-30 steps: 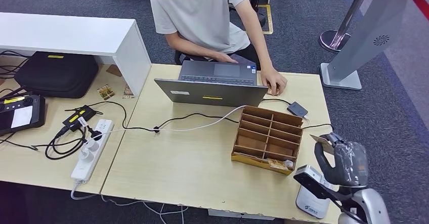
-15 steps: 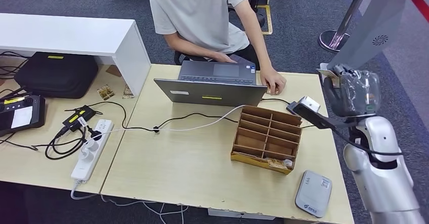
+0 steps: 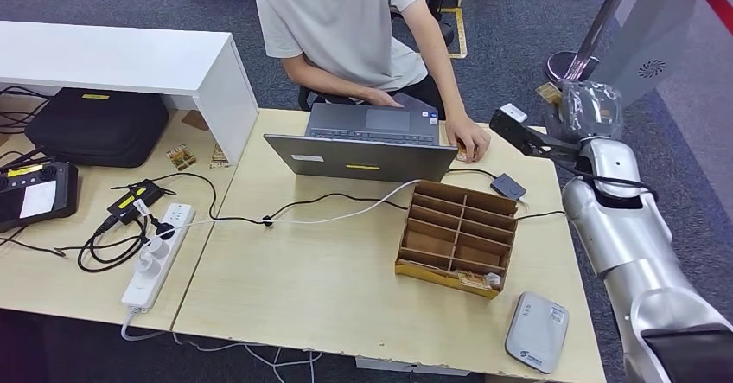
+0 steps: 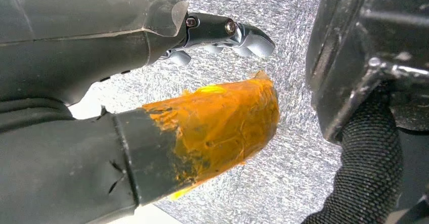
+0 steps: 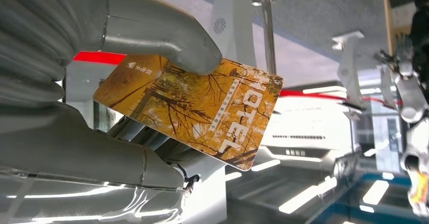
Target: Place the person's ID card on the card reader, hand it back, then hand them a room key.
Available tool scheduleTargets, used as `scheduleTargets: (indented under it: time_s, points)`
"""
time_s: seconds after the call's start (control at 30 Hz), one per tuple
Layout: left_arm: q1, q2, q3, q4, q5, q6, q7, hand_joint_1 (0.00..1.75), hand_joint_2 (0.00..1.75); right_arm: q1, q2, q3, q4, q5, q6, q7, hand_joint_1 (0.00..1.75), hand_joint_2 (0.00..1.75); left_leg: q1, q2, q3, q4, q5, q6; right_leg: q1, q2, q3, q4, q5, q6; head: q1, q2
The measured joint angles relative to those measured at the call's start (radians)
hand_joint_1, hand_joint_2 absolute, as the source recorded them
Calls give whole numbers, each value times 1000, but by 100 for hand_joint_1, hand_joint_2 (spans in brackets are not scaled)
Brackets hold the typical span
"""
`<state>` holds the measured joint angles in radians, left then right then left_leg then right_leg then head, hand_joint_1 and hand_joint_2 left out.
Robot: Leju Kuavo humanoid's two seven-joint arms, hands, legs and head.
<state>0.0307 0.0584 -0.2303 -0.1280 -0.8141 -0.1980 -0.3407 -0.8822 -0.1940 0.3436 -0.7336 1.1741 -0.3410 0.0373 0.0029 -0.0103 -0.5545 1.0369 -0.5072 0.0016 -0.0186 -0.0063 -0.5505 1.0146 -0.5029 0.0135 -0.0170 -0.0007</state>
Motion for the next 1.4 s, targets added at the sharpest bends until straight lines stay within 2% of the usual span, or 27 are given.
scheduleTargets:
  time_s: [0.3,0.93,1.07,1.4]
  points:
    - [0,0,-4,-5,-4,0,0,0,0,-26,28,2,80,-2,-10,-4,175,175,0,0,0,0,0,0,0,0,0,0,0,0,0,0]
    - [0,0,-11,-9,-4,-5,0,0,0,-20,32,2,101,-27,-14,-30,175,175,0,0,0,0,0,0,0,0,-1,0,0,0,0,0]
    - [0,0,-12,-9,-5,-12,0,0,175,-19,34,2,101,-31,-13,-36,0,175,0,1,0,0,0,0,0,1,-1,0,0,0,0,0]
    - [0,-1,-19,-10,-10,7,31,0,175,-13,40,2,102,-29,-14,-39,0,175,0,0,0,0,0,0,0,0,-1,0,0,0,0,0]
